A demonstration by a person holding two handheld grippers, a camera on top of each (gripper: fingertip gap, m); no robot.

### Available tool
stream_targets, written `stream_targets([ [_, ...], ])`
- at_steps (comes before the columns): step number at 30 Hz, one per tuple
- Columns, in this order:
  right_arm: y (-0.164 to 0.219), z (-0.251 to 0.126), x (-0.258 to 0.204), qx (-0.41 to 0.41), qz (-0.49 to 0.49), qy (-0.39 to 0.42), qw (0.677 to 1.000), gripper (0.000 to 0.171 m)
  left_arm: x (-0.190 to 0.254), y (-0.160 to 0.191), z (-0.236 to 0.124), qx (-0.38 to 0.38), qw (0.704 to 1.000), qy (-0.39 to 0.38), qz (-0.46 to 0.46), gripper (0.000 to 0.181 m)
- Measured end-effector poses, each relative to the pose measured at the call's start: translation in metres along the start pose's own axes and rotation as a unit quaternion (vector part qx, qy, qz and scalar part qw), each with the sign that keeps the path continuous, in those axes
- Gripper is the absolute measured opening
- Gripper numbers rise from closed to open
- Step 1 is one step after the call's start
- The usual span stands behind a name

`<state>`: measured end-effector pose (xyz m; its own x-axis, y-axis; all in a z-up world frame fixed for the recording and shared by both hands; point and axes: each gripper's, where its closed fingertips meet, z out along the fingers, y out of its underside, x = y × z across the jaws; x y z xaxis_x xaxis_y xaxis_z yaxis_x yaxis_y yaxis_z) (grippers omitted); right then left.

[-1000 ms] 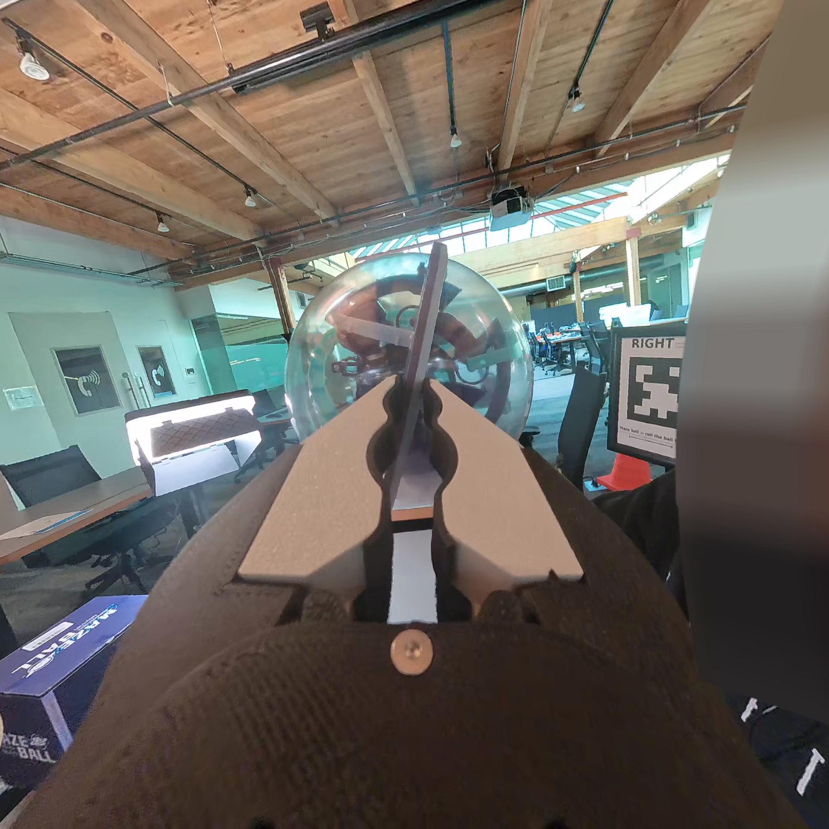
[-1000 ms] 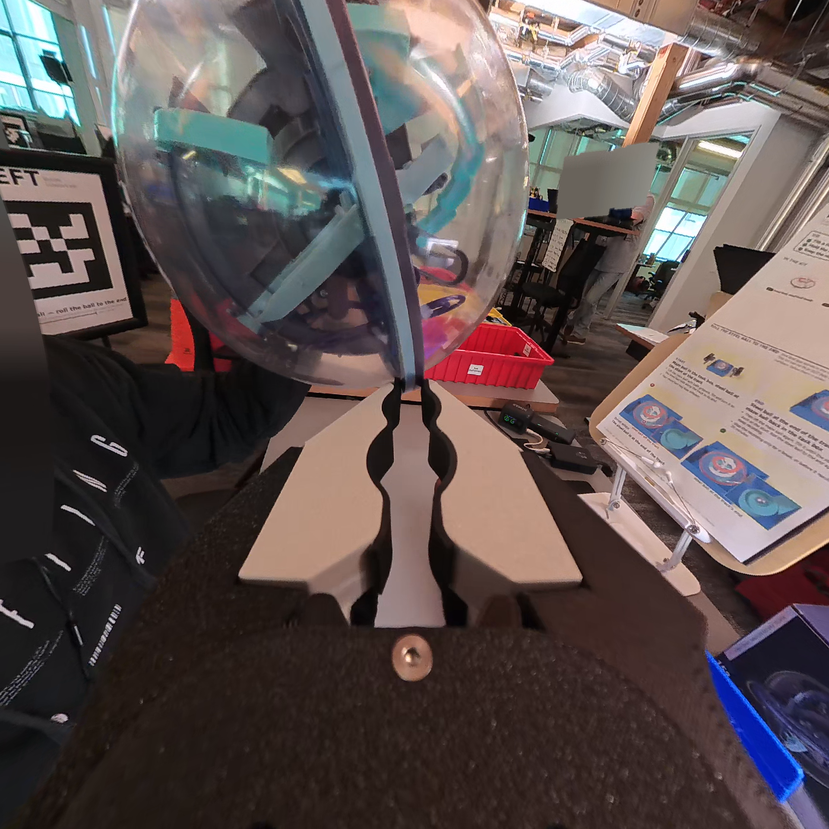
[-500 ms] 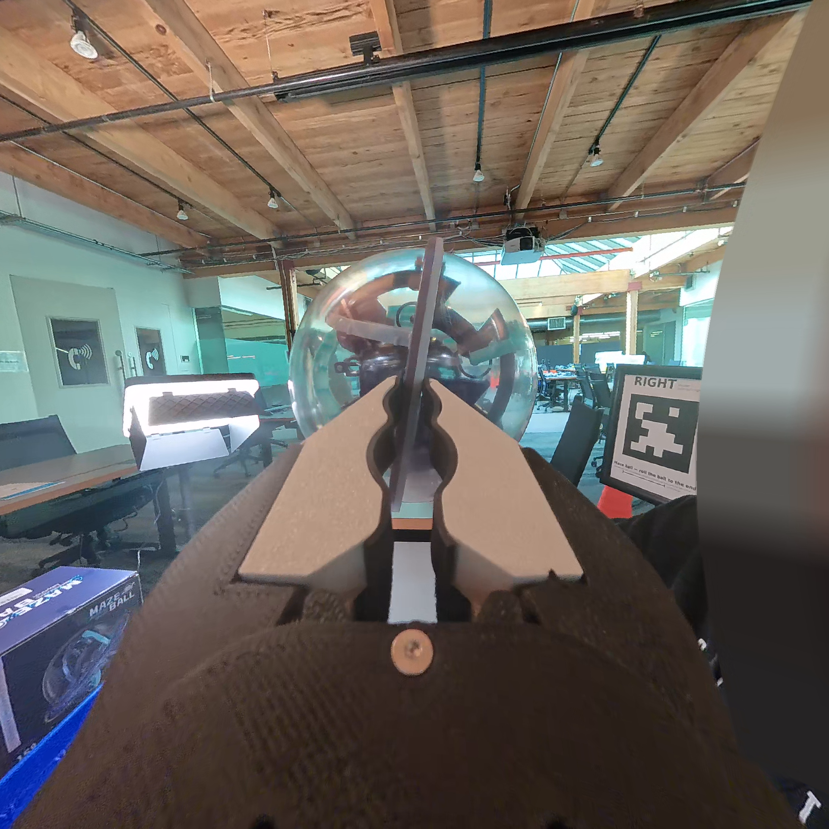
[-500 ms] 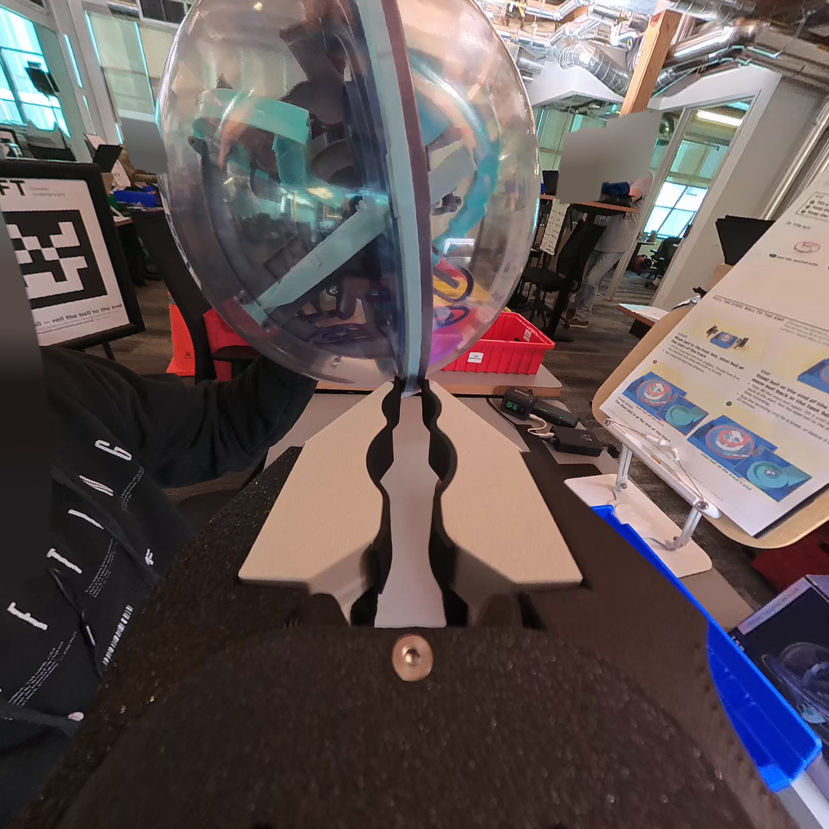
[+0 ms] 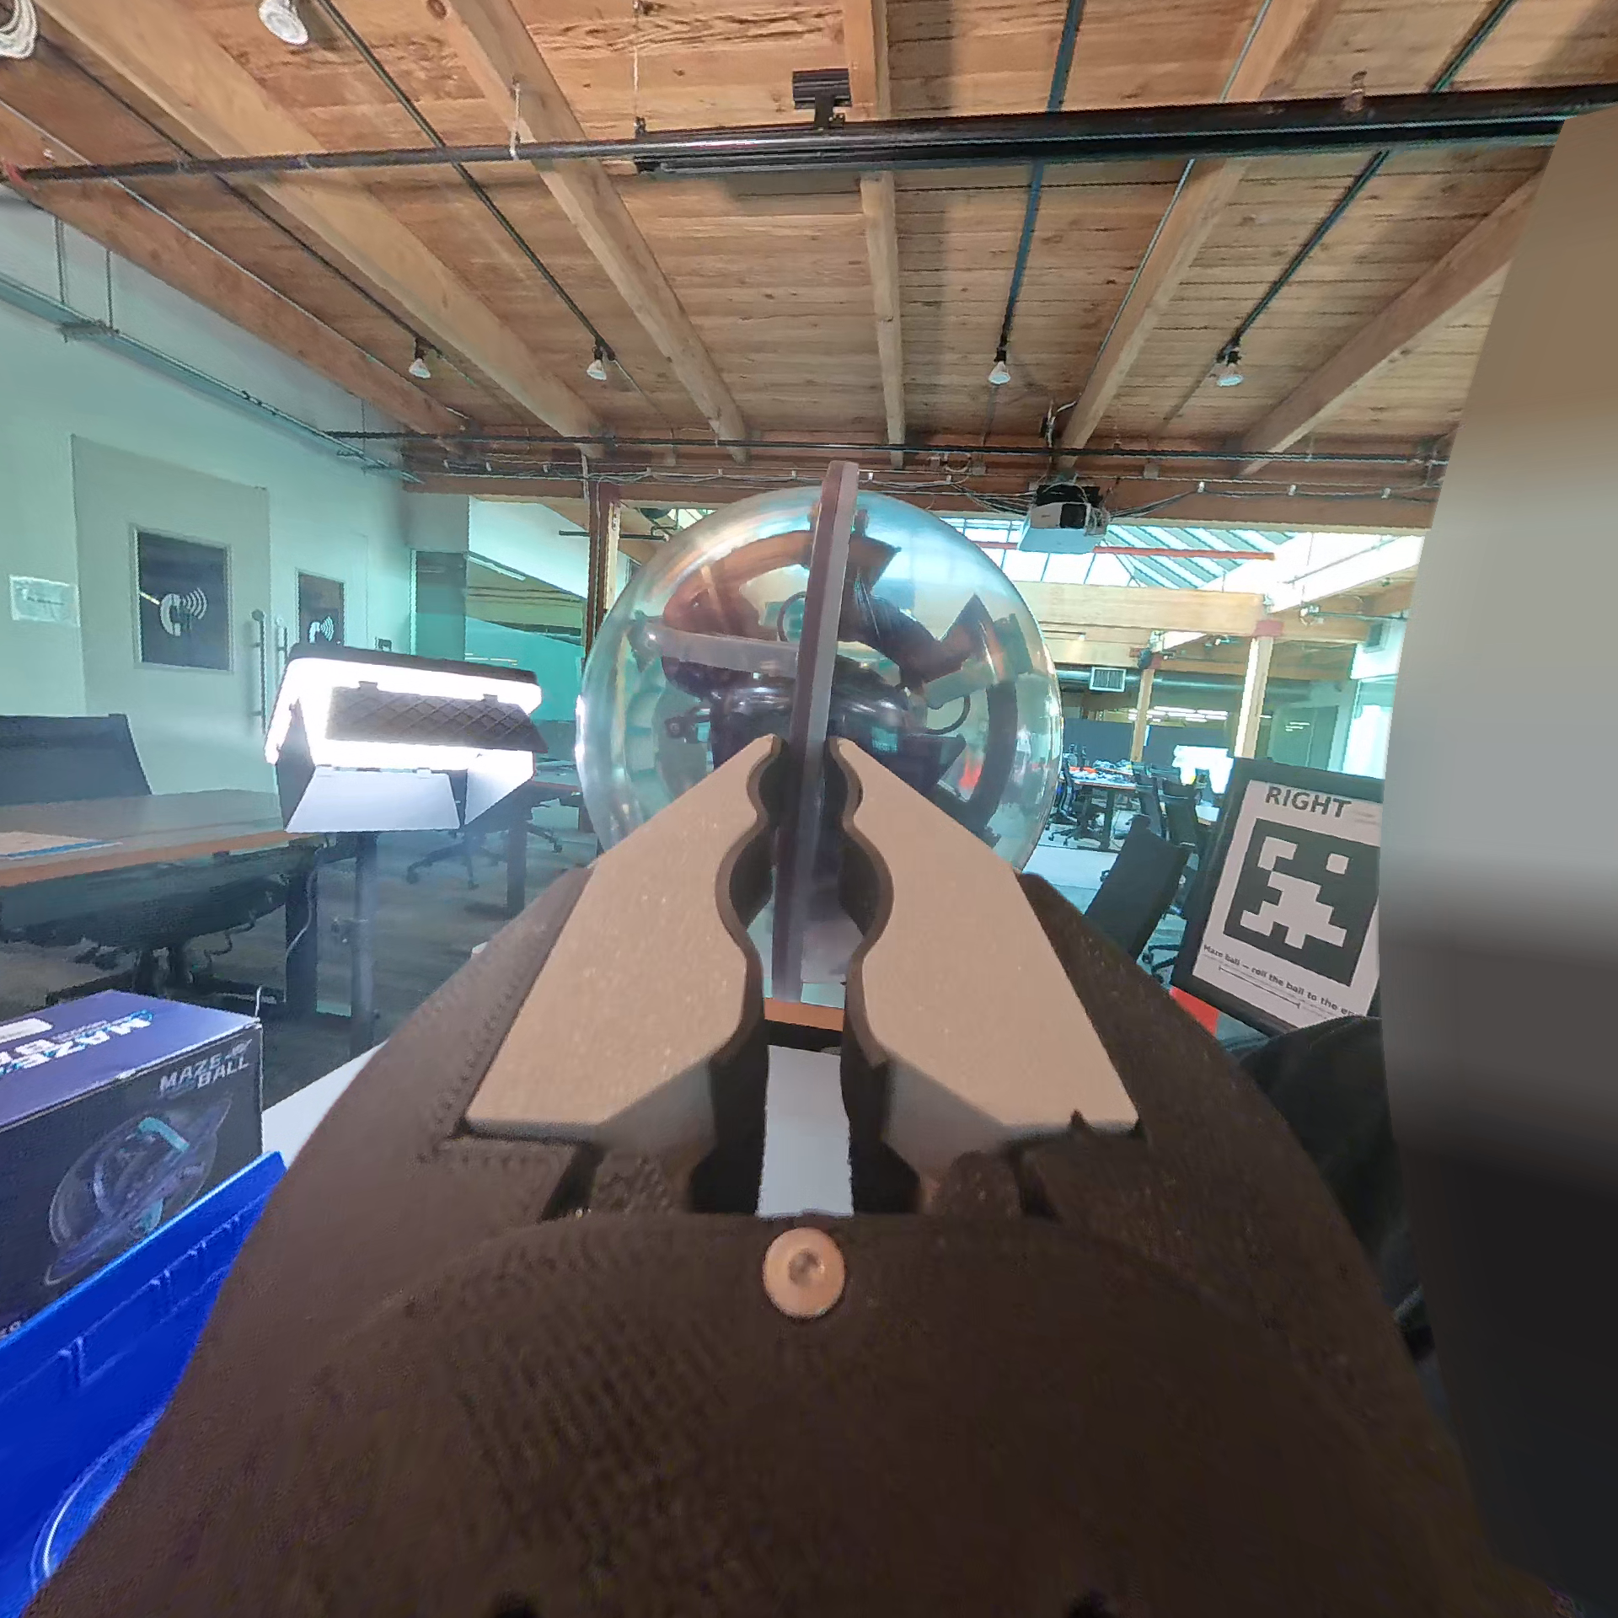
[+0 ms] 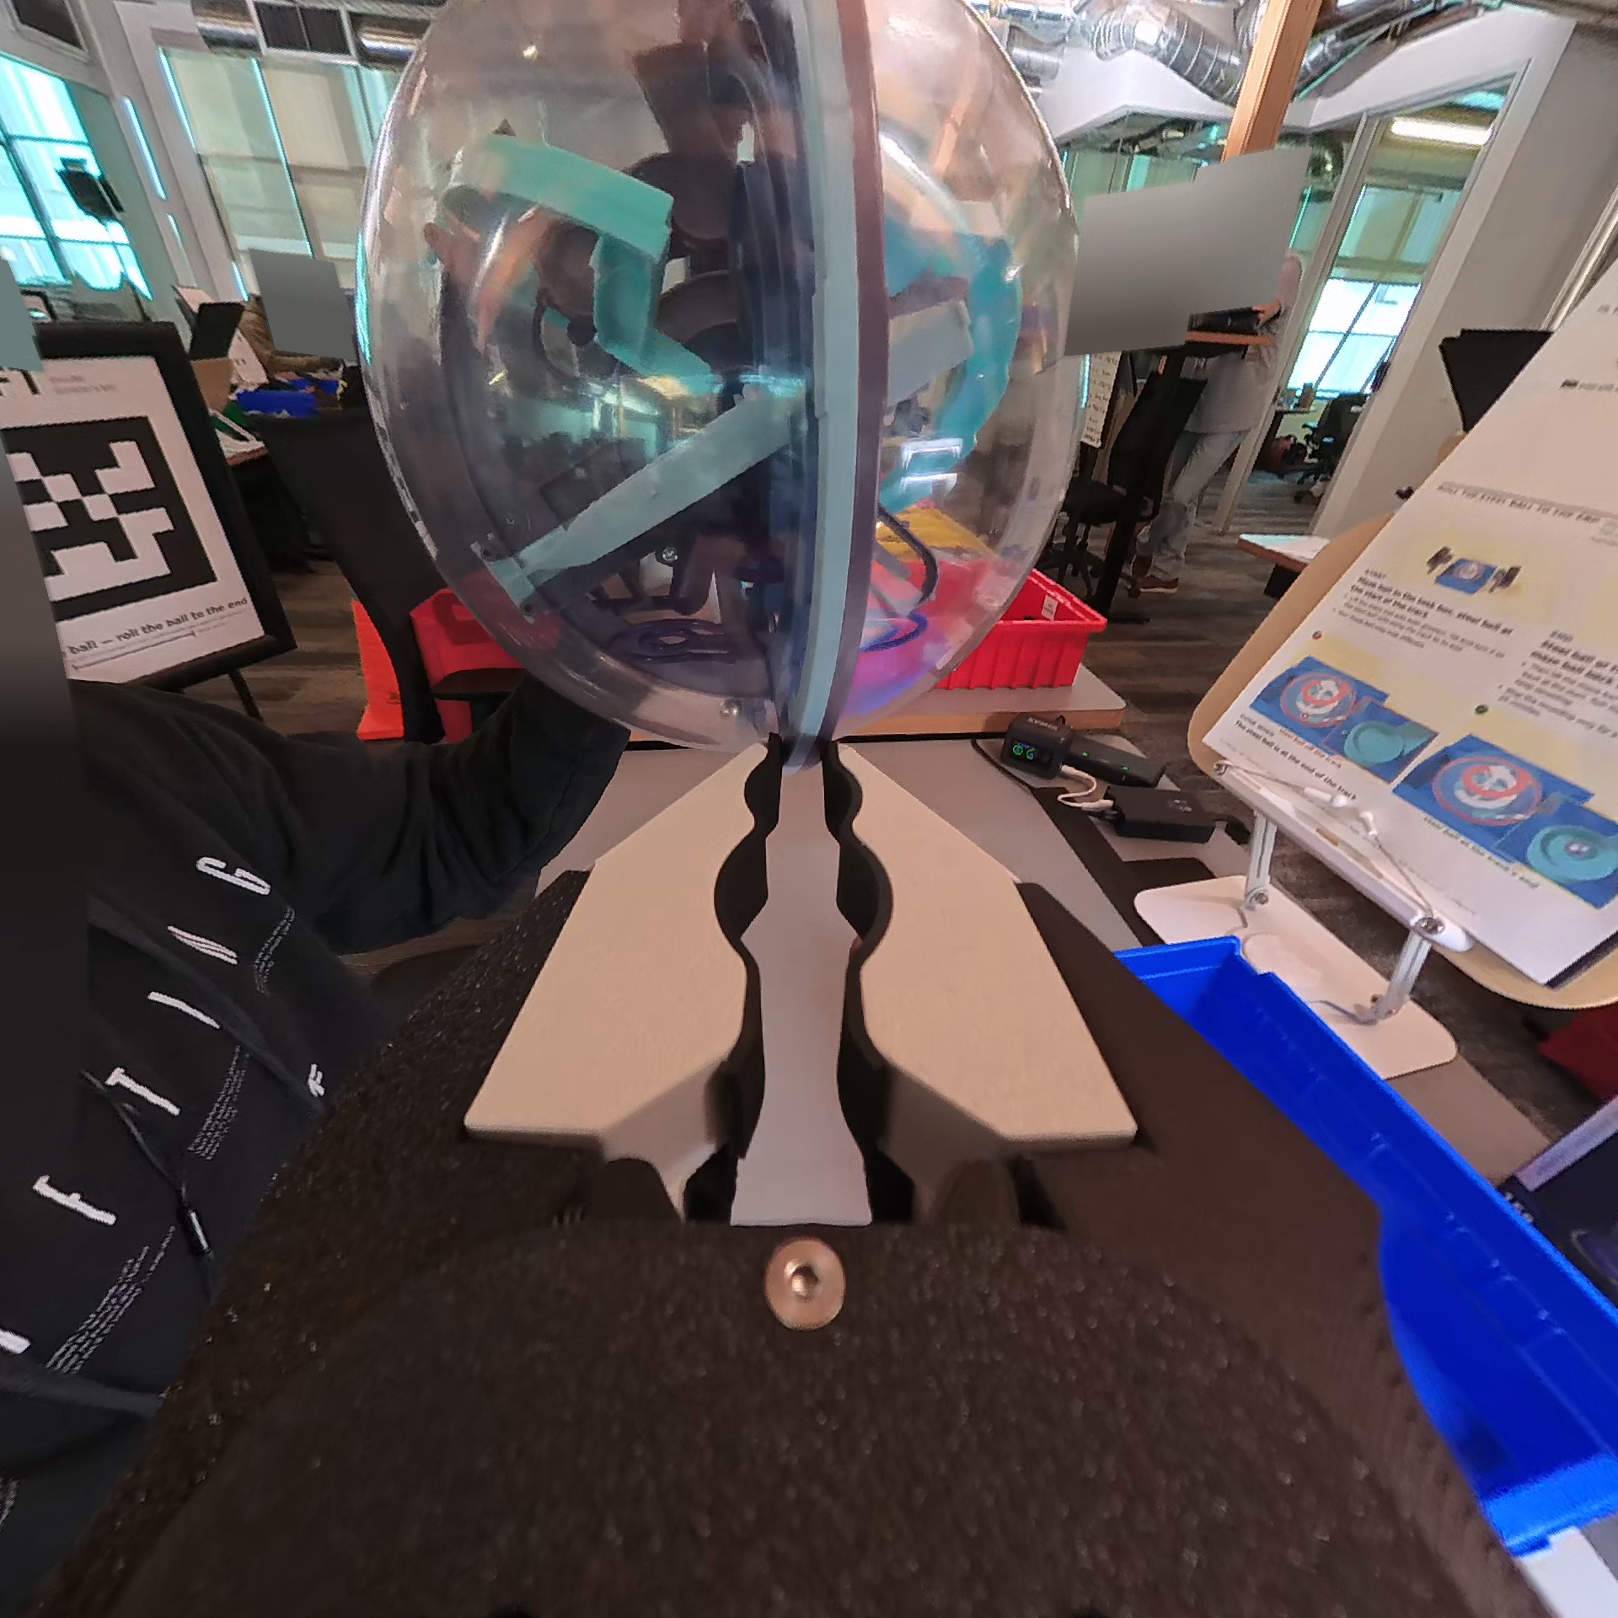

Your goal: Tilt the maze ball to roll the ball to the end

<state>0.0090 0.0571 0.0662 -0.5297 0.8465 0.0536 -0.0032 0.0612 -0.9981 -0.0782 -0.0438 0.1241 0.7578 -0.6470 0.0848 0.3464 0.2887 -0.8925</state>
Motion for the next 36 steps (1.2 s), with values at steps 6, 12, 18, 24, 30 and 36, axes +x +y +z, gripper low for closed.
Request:
stream_targets([
  [6,0.017,0.004,0.008,-0.012,0.038,0.0,0.999,0.007,-0.021,0.014,-0.007,0.0,0.999,-0.034,-0.038,0.006],
  [12,0.059,0.011,0.017,-0.034,0.129,-0.012,0.991,0.007,-0.049,0.048,-0.023,-0.013,0.991,-0.082,-0.101,0.006],
  [18,0.129,0.011,0.009,-0.06,0.232,-0.027,0.97,0.006,-0.068,0.112,-0.049,-0.053,0.975,-0.126,-0.176,0.007],
  [24,0.194,0.003,-0.006,-0.062,0.334,-0.038,0.94,0.006,-0.079,0.188,-0.078,-0.092,0.947,-0.161,-0.261,0.006],
  [30,0.238,-0.012,-0.012,-0.068,0.4,-0.032,0.913,0.006,-0.08,0.258,-0.1,-0.147,0.917,-0.193,-0.315,0.006],
  [36,0.279,-0.021,-0.021,-0.082,0.473,-0.032,0.877,0.006,-0.074,0.305,-0.114,-0.208,0.886,-0.215,-0.353,0.007],
])
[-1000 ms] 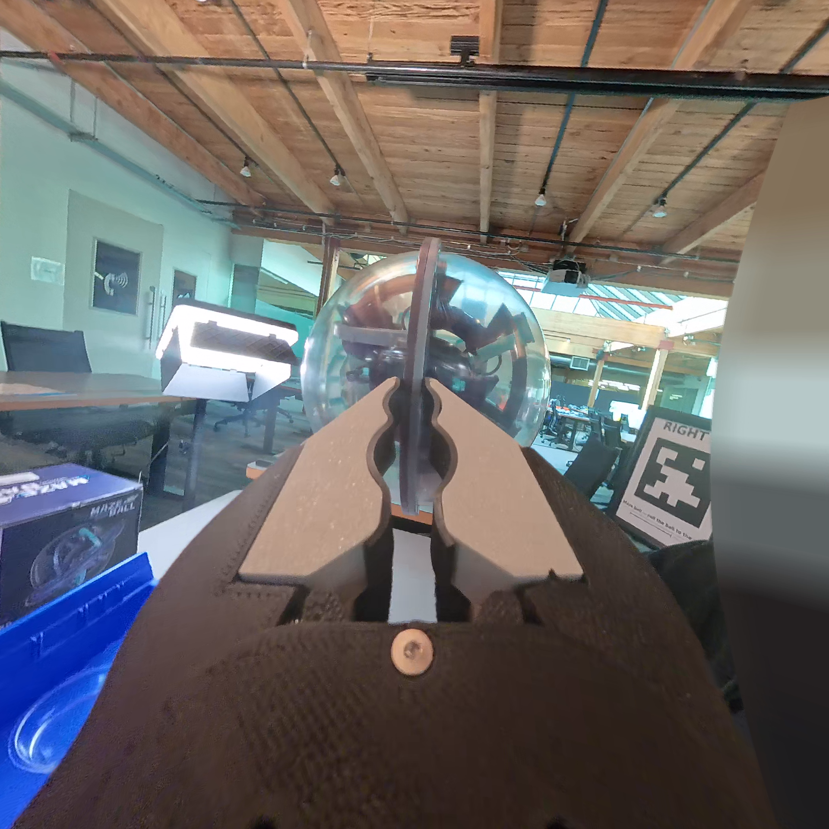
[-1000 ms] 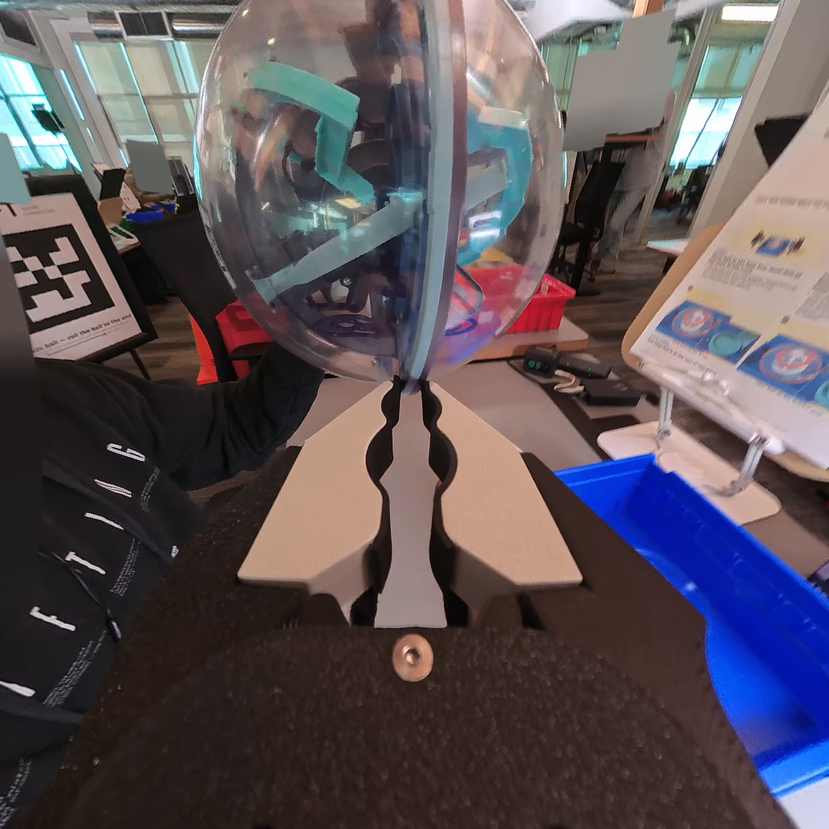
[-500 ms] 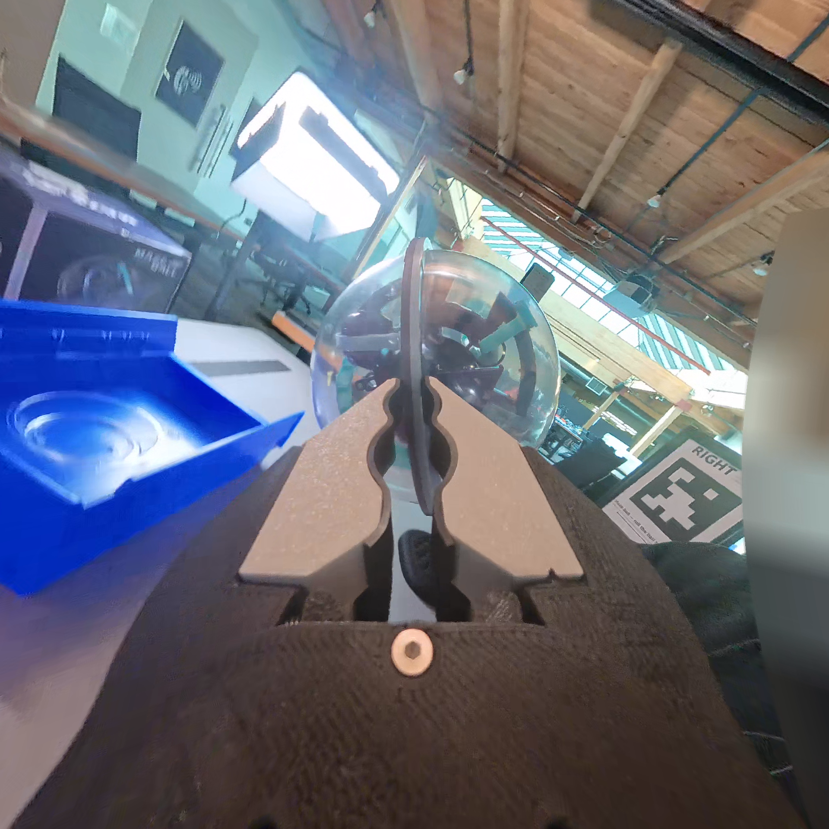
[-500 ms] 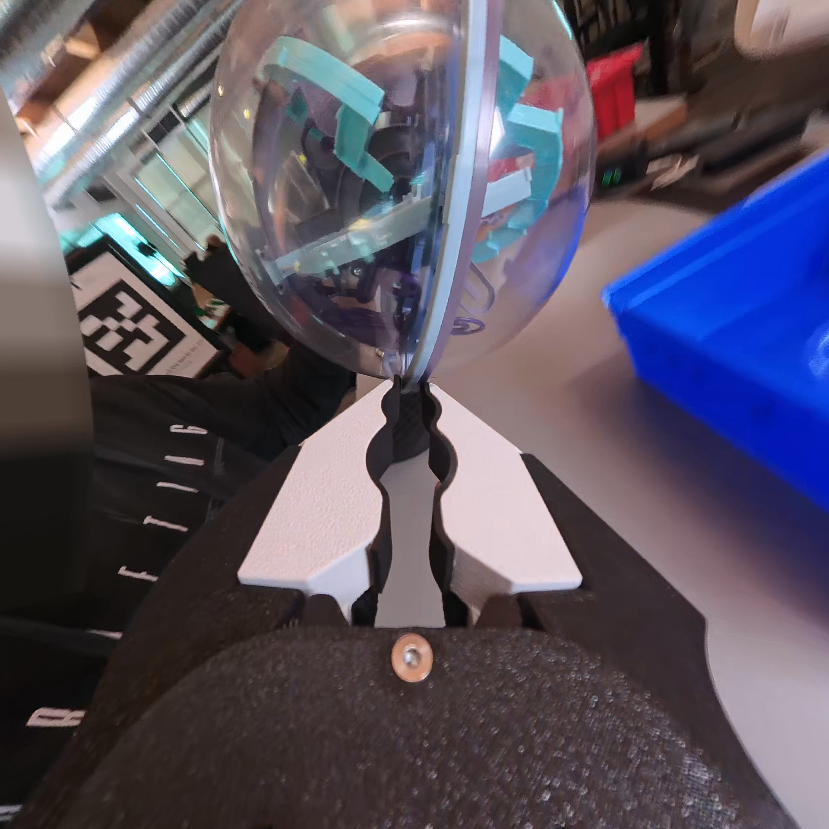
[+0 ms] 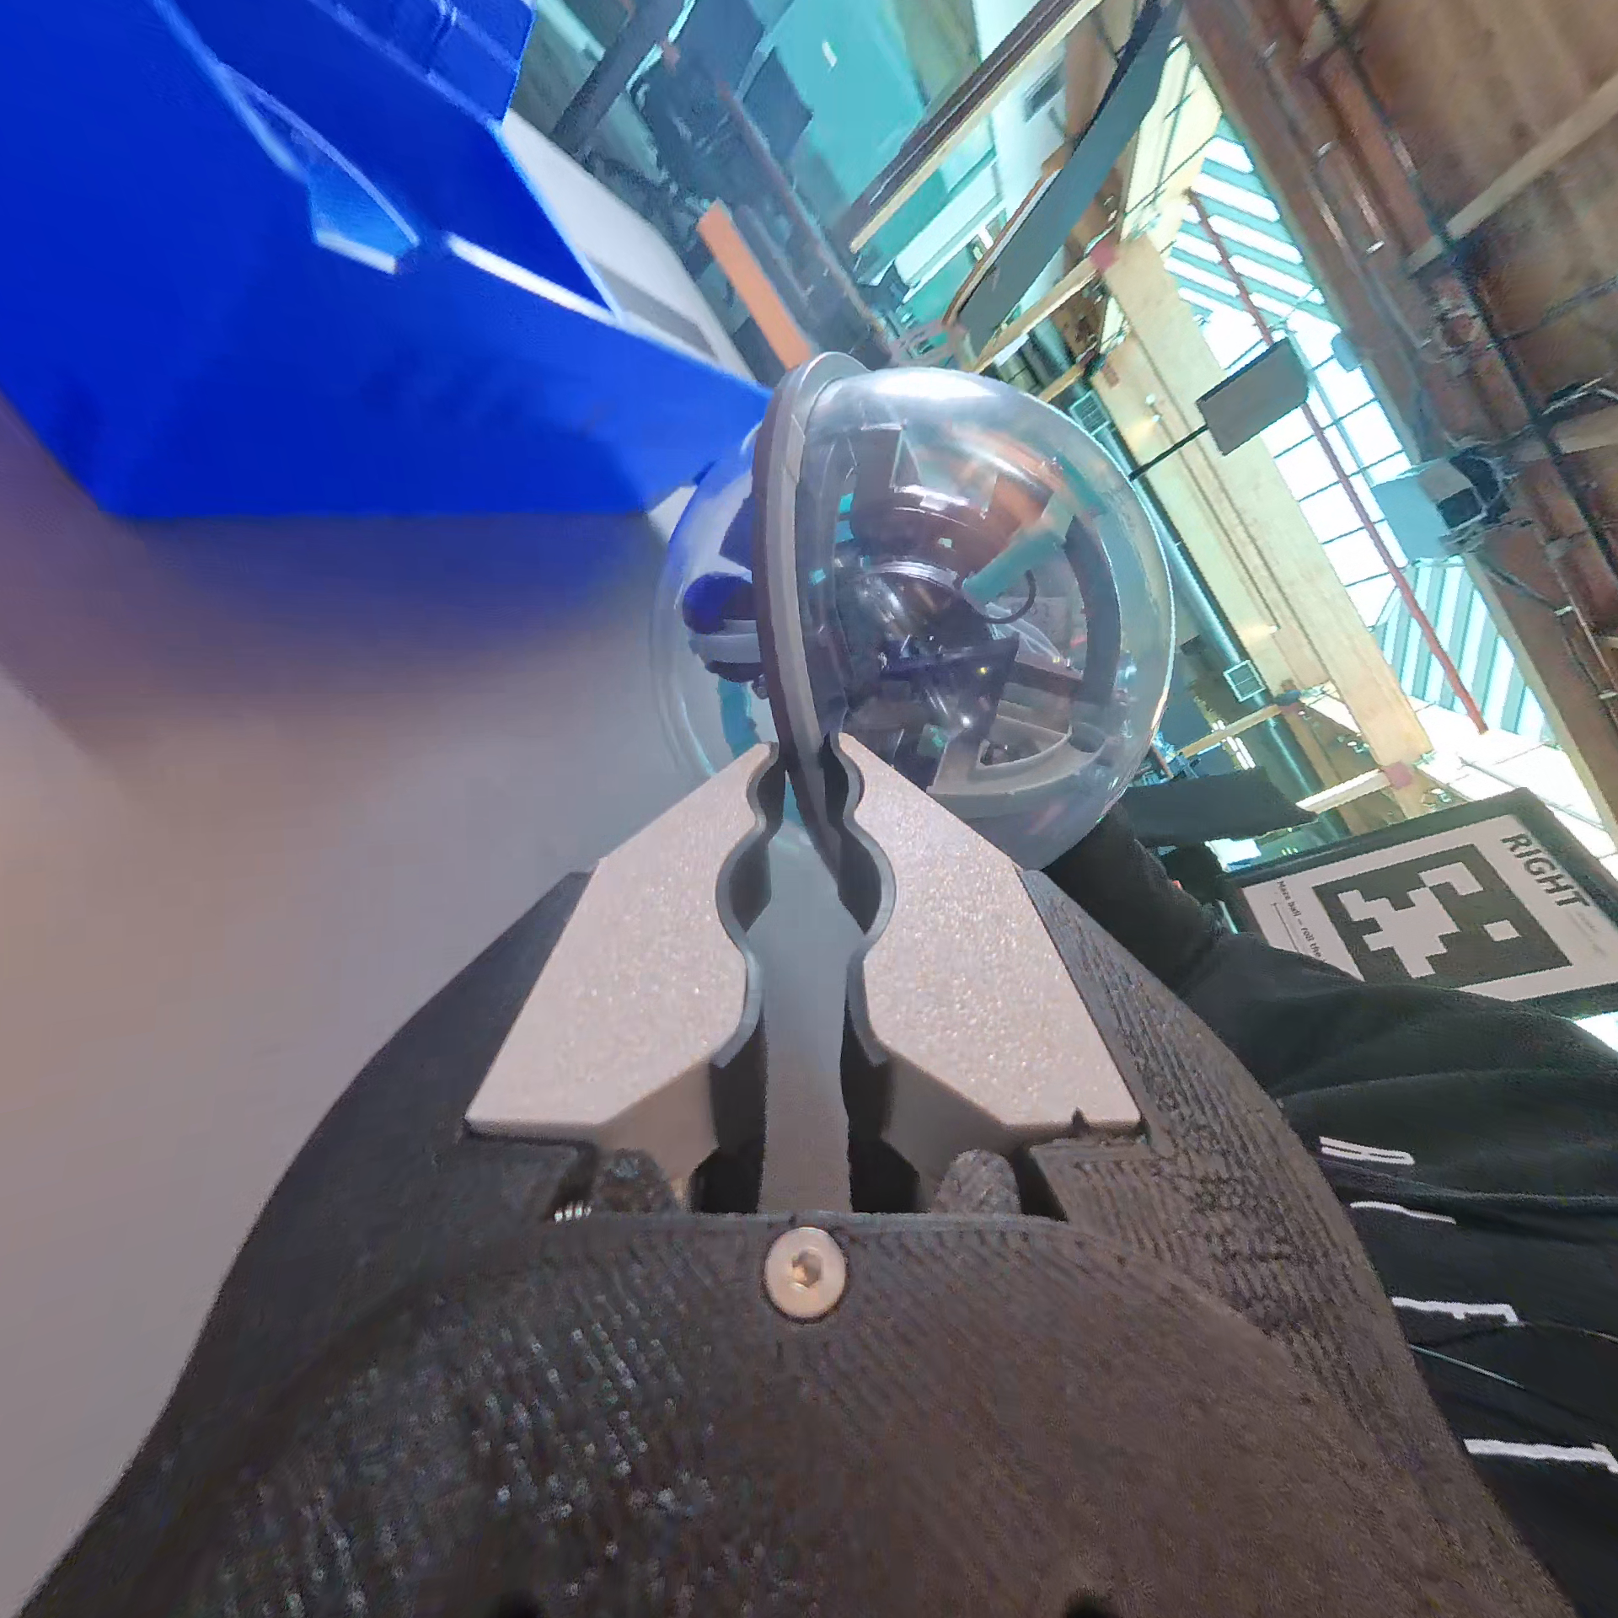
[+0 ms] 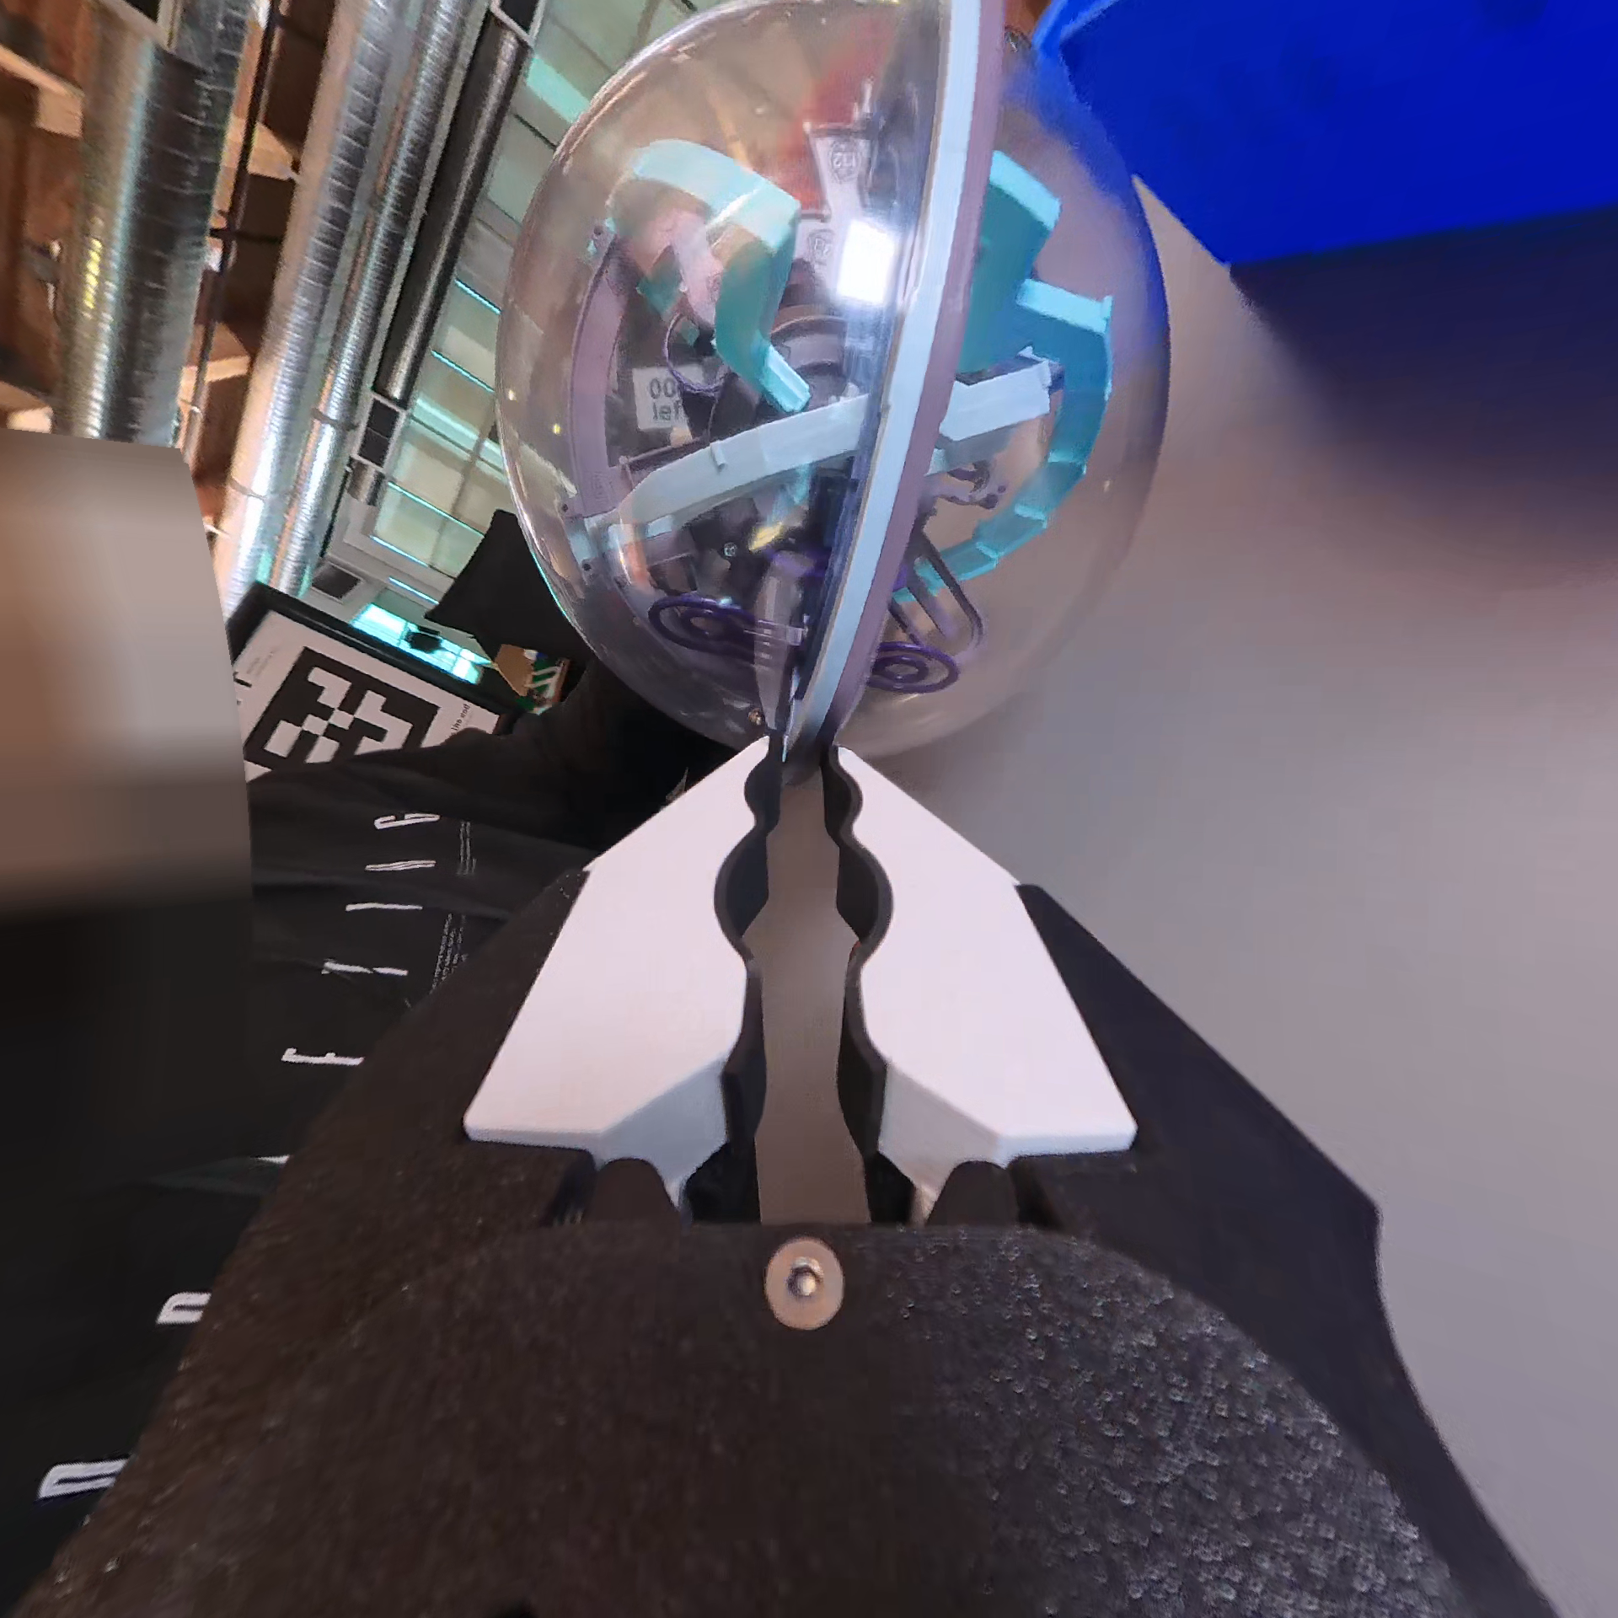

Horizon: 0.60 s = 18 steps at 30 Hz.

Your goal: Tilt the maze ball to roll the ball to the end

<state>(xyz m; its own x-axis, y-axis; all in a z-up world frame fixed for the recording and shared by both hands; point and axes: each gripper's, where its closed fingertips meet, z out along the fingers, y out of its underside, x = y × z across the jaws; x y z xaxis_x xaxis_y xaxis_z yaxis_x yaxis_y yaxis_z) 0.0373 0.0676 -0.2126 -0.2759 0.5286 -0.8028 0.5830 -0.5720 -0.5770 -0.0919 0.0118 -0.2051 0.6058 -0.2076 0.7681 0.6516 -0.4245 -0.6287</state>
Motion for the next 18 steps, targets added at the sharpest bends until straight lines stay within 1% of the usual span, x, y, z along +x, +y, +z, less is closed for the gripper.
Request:
stream_targets([
  [4,0.014,-0.002,0.011,-0.006,0.04,-0.003,0.999,0.007,-0.008,0.017,0.003,-0.034,0.999,-0.016,-0.019,0.007],
  [8,0.019,-0.003,0.018,-0.006,0.066,-0.004,0.998,0.007,-0.011,0.027,0.004,-0.053,0.997,-0.017,-0.046,0.007],
  [13,0.015,-0.005,0.029,0.004,0.087,0.009,0.996,0.006,-0.015,0.033,0.005,-0.062,0.996,-0.016,-0.06,0.008],
  [15,0.012,-0.007,0.032,0.003,0.09,0.01,0.996,0.006,-0.015,0.038,0.004,-0.078,0.996,-0.025,-0.037,0.009],
  [16,0.01,-0.008,0.032,0.001,0.094,0.006,0.996,0.006,-0.015,0.041,0.002,-0.092,0.995,-0.032,-0.007,0.022],
  [17,0.009,-0.009,0.033,-0.004,0.097,0.004,0.995,0.006,-0.015,0.039,-0.001,-0.105,0.993,-0.044,0.037,0.043],
  [18,0.007,-0.01,0.035,-0.008,0.099,0.003,0.995,0.006,-0.014,0.031,-0.003,-0.105,0.988,-0.057,0.097,0.067],
])
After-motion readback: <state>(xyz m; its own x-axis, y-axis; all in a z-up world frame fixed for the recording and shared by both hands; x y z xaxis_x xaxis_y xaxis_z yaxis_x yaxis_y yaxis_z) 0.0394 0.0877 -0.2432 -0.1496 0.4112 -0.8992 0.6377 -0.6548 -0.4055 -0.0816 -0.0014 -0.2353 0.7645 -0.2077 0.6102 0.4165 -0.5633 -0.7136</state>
